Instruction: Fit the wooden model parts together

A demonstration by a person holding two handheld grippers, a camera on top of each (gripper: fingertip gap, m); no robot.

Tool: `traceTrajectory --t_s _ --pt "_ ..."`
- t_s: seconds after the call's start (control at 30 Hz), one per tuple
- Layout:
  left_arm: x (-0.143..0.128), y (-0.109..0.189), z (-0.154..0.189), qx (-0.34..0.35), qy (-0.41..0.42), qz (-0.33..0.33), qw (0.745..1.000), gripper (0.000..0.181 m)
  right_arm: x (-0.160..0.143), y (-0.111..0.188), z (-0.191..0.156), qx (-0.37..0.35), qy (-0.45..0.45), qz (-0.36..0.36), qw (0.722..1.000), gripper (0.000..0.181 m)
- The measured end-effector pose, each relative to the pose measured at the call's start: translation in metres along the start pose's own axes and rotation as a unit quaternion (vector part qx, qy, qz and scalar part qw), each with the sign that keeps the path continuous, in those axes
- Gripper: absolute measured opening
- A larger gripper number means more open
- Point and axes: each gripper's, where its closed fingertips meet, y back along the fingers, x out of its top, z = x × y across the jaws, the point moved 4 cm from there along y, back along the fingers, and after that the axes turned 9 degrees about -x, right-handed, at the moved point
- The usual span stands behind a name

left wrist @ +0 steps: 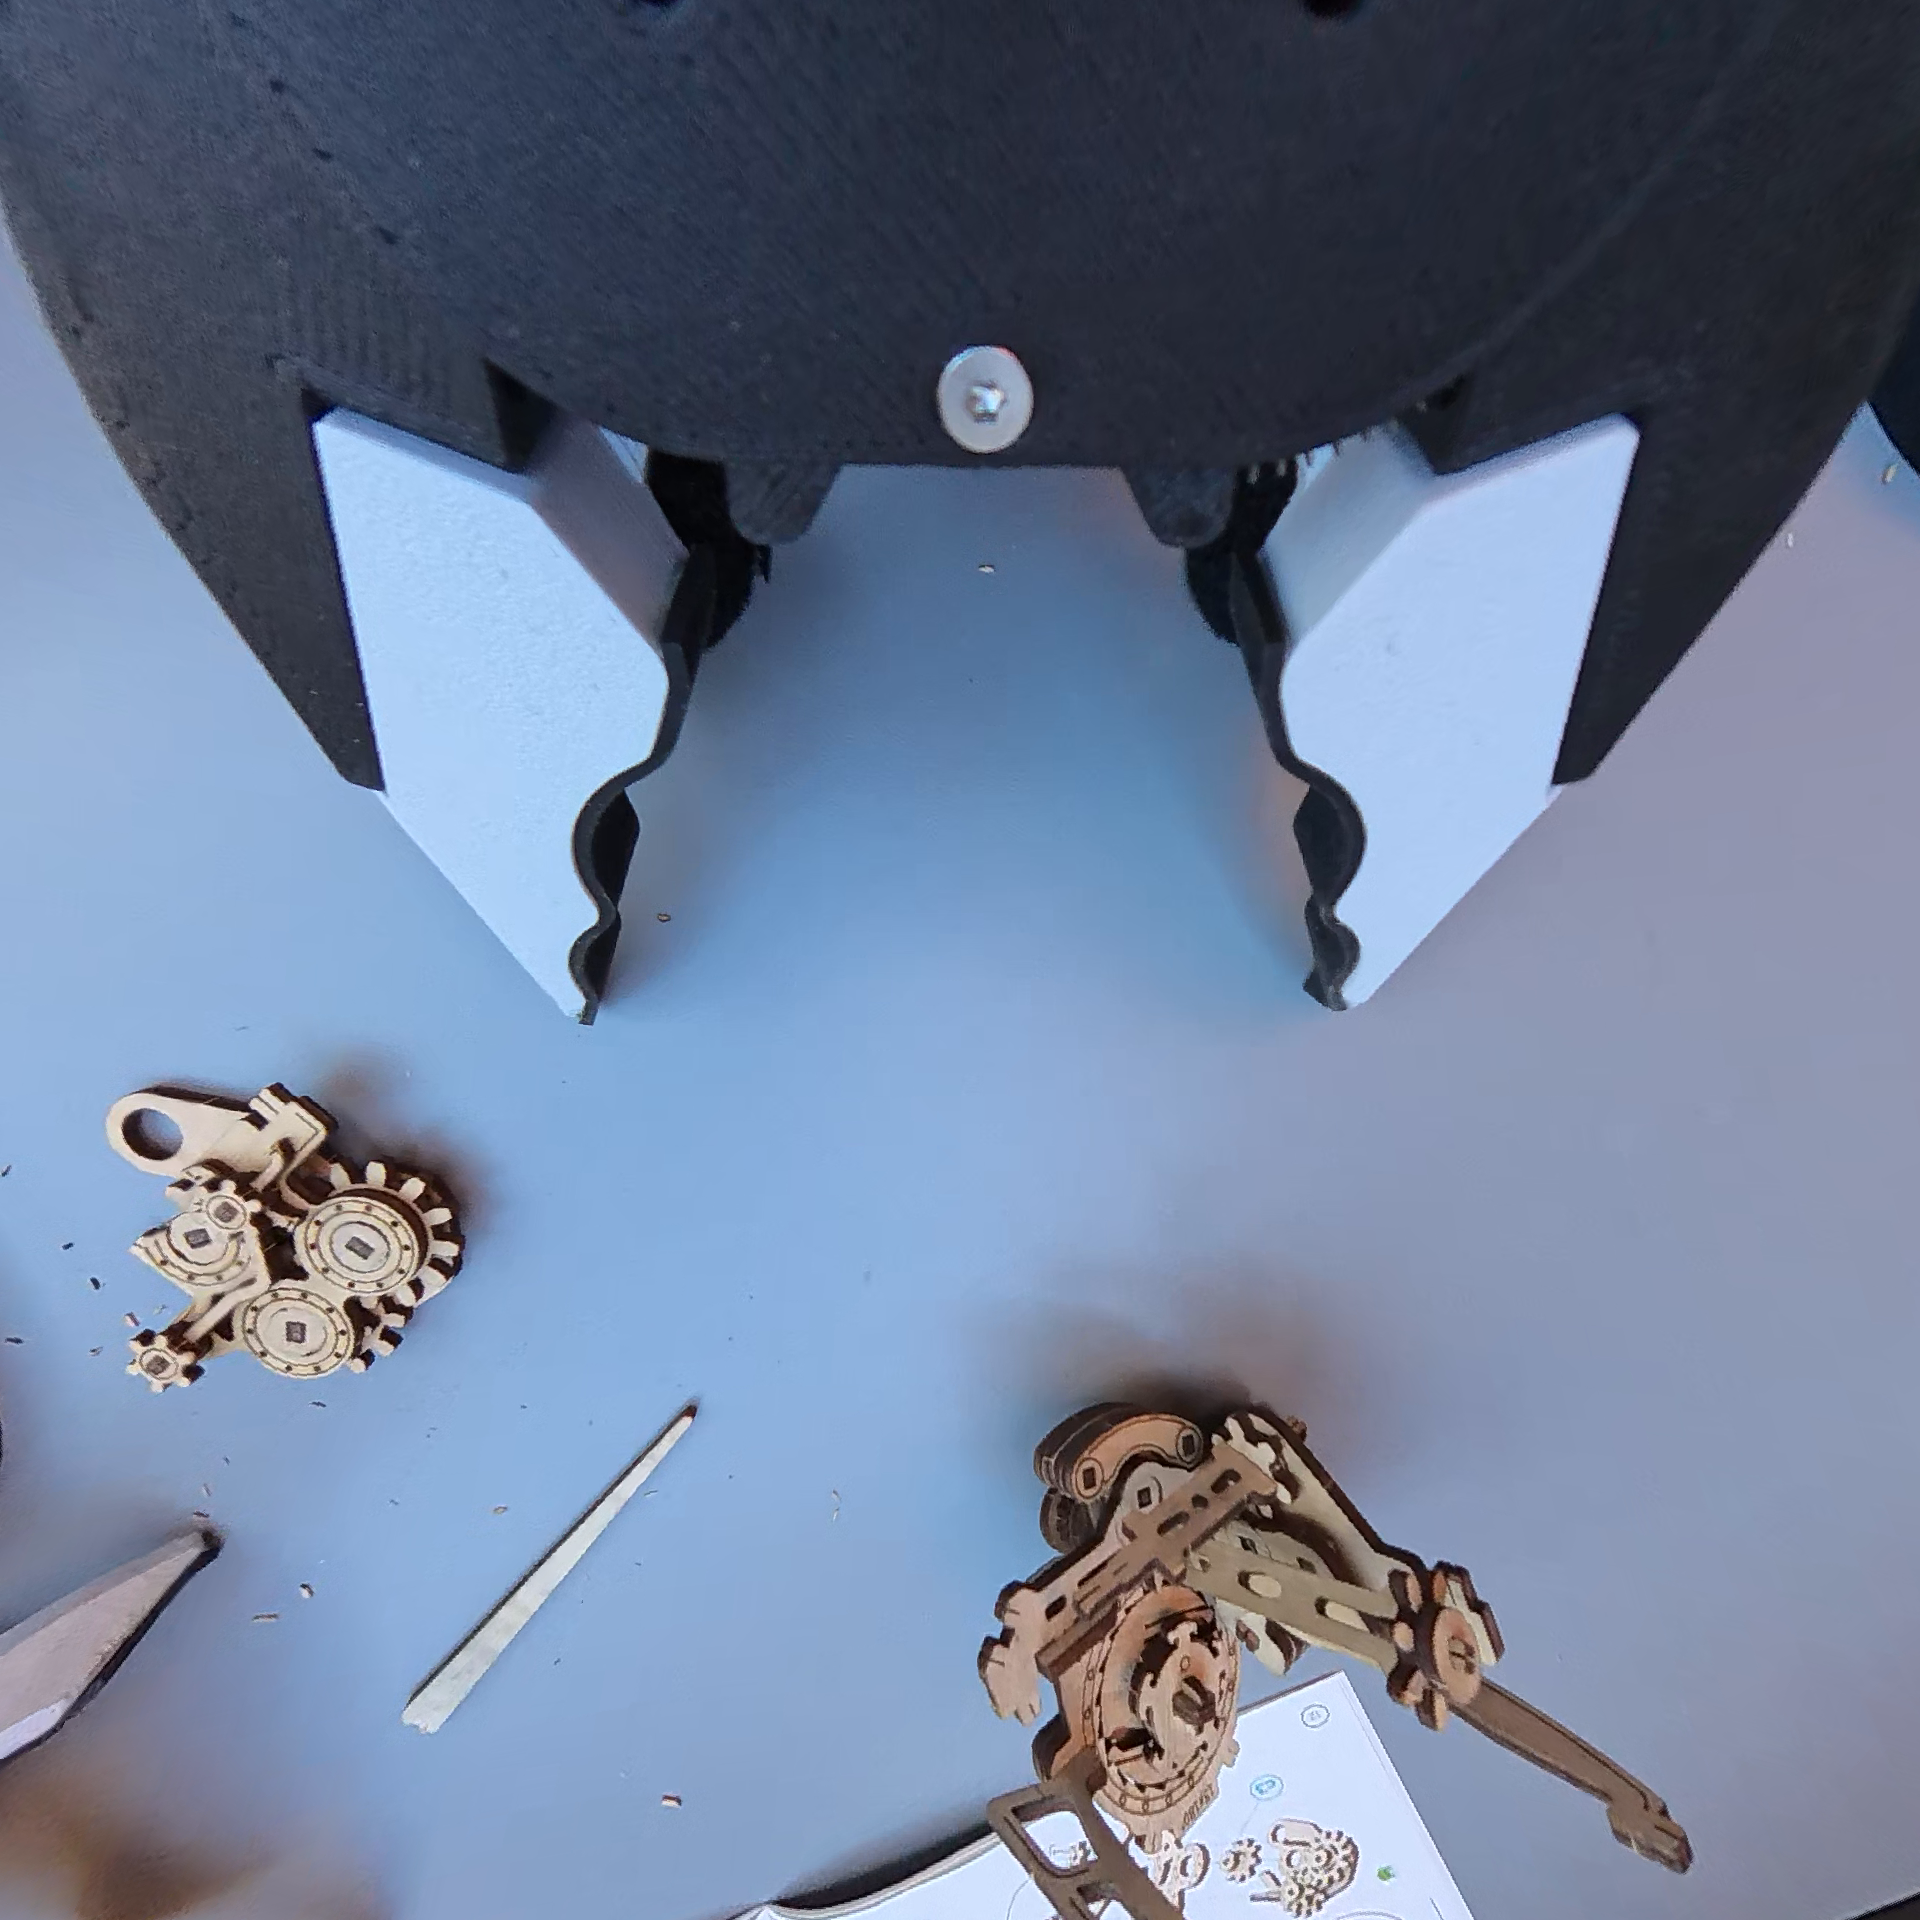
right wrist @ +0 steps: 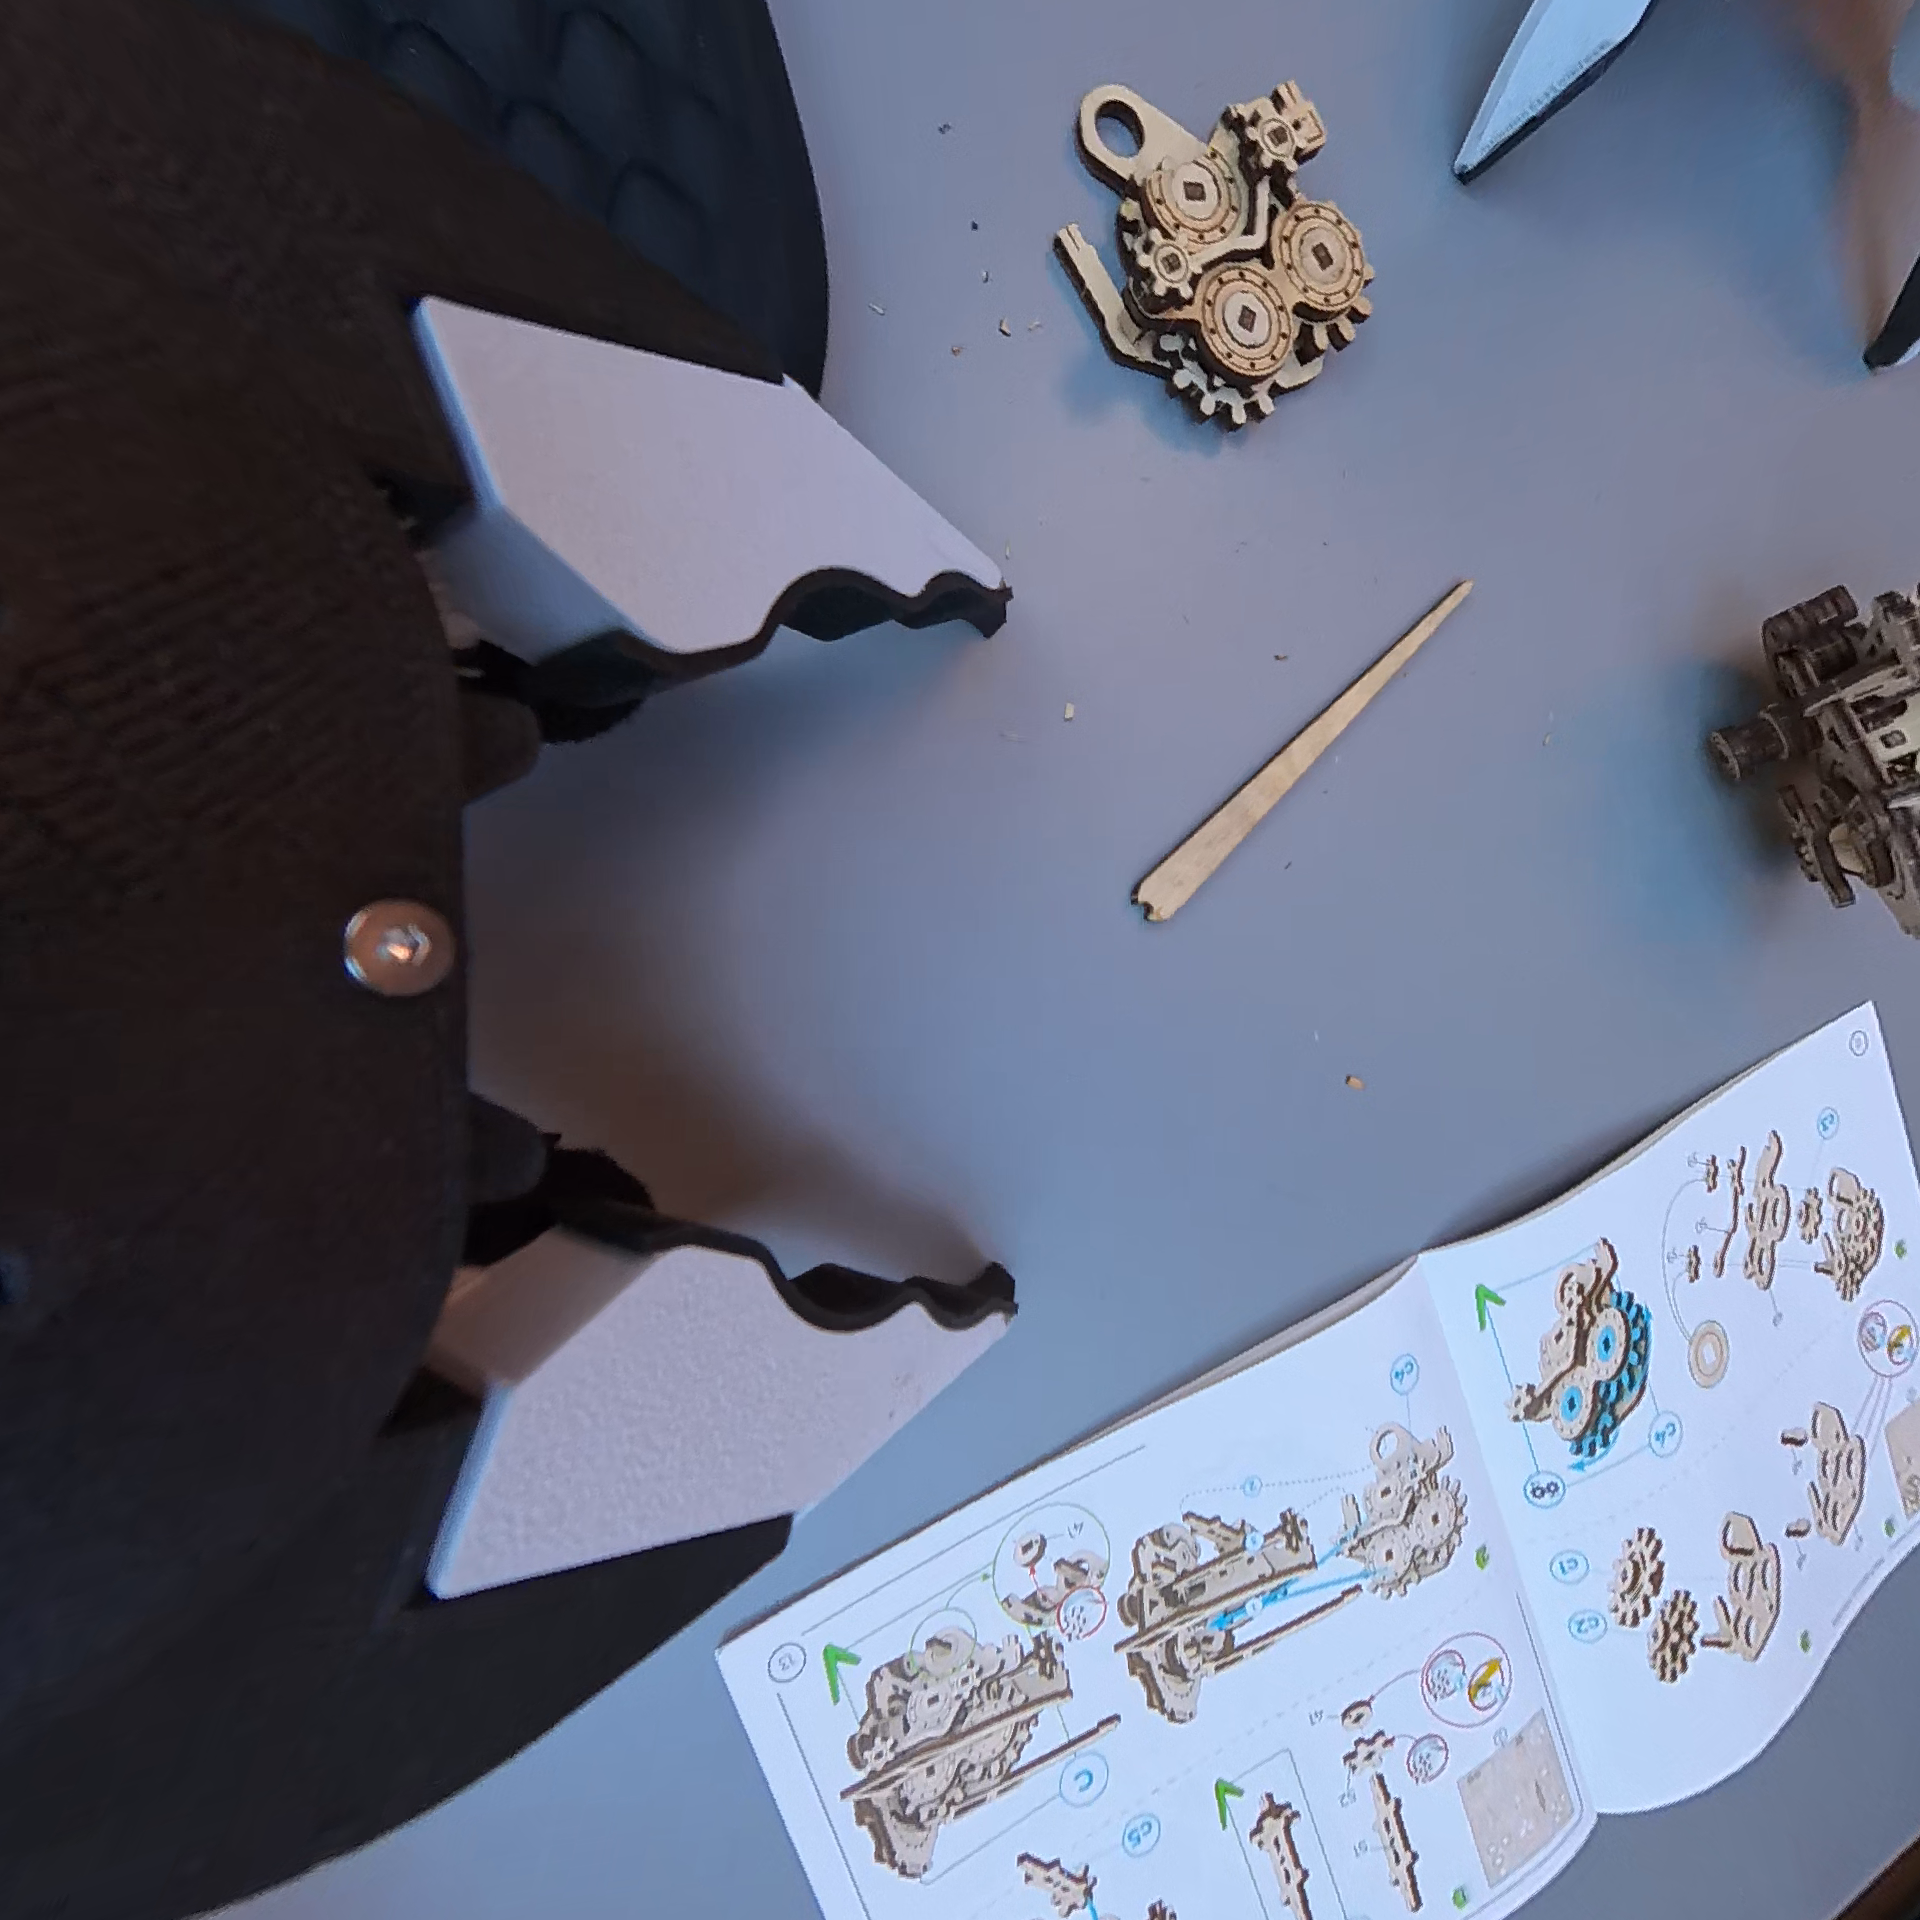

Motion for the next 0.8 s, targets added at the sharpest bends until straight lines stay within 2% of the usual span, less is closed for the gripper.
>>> traceTrajectory --t_s 0.27,0.4,0.47,0.53,0.6,0.67,0.7,0.8 --pt "0.000 -0.001 0.000 -0.001 0.000 -0.001 1.000 0.131 0.002 -0.004 0.000 0.001 0.002 -0.003 1.000 0.130" --pt "0.003 -0.001 0.001 -0.003 -0.003 0.002 1.000 0.122 0.004 -0.005 0.000 -0.008 -0.006 -0.005 1.000 0.130" --pt "0.005 0.000 0.001 0.007 0.001 0.011 1.000 0.115 0.005 -0.005 0.004 -0.025 -0.023 0.001 0.999 0.122" --pt "0.012 0.010 0.002 0.032 0.005 0.055 0.998 0.109 0.011 0.003 0.007 -0.055 -0.029 0.029 0.998 0.129" --pt "0.028 0.028 0.001 0.062 0.001 0.110 0.992 0.114 0.036 0.027 0.012 -0.107 -0.013 0.095 0.990 0.136" --pt "0.050 0.049 -0.005 0.107 -0.004 0.154 0.982 0.133 0.070 0.059 0.020 -0.186 0.005 0.170 0.968 0.143" --pt "0.062 0.059 -0.007 0.127 -0.009 0.170 0.977 0.136 0.087 0.072 0.023 -0.216 0.011 0.202 0.955 0.148" --pt "0.090 0.080 -0.012 0.181 -0.026 0.177 0.967 0.138 0.127 0.090 0.025 -0.282 0.033 0.236 0.929 0.149"
